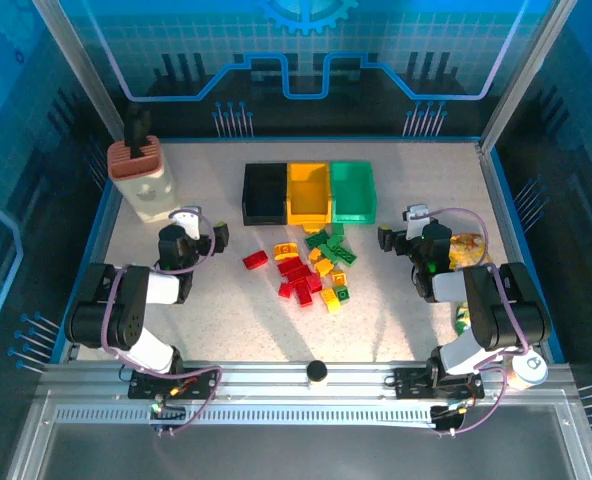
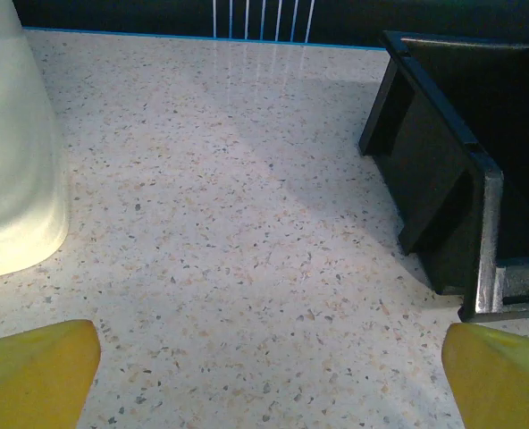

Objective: Sort the legos into containers by color

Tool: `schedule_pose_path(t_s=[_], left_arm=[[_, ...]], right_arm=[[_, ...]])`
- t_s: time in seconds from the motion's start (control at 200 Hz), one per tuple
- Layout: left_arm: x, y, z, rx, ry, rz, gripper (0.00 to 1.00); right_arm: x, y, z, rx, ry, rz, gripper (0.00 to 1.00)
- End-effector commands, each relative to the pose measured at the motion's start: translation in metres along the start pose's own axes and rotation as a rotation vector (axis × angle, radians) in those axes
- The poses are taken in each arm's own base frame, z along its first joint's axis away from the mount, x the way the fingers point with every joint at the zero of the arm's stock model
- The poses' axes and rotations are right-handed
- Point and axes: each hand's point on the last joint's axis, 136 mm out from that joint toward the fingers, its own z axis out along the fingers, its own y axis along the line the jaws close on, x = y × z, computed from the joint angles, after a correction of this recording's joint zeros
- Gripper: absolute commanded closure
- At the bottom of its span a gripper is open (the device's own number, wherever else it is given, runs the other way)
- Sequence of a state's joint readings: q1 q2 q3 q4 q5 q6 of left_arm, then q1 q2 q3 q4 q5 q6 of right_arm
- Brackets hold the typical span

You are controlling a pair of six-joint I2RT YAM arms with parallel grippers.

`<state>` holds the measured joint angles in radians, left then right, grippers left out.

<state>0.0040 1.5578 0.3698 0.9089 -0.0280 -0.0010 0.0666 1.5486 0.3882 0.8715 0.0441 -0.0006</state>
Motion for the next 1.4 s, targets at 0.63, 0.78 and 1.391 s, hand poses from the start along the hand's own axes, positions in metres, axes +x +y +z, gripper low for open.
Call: schedule_pose_path(t_s=[0.63, 0.78, 1.391], left_arm=[[-0.012, -0.002, 0.001, 0.018, -0.027, -0.003, 0.01], [-0.012, -0.002, 0.001, 0.018, -0.025, -0.003, 0.01], [-0.073, -0.002, -0.050, -0.154, 0.012, -0.084, 0.01]], right_arm=[[-0.012, -0.003, 0.001, 0.008, -0.031, -0.015, 0.00], [-0.012, -0.003, 0.001, 0.009, -0.031, -0.015, 0.01], [-0.097, 0.009, -0.049, 0.024, -0.037, 0.063, 0.00]])
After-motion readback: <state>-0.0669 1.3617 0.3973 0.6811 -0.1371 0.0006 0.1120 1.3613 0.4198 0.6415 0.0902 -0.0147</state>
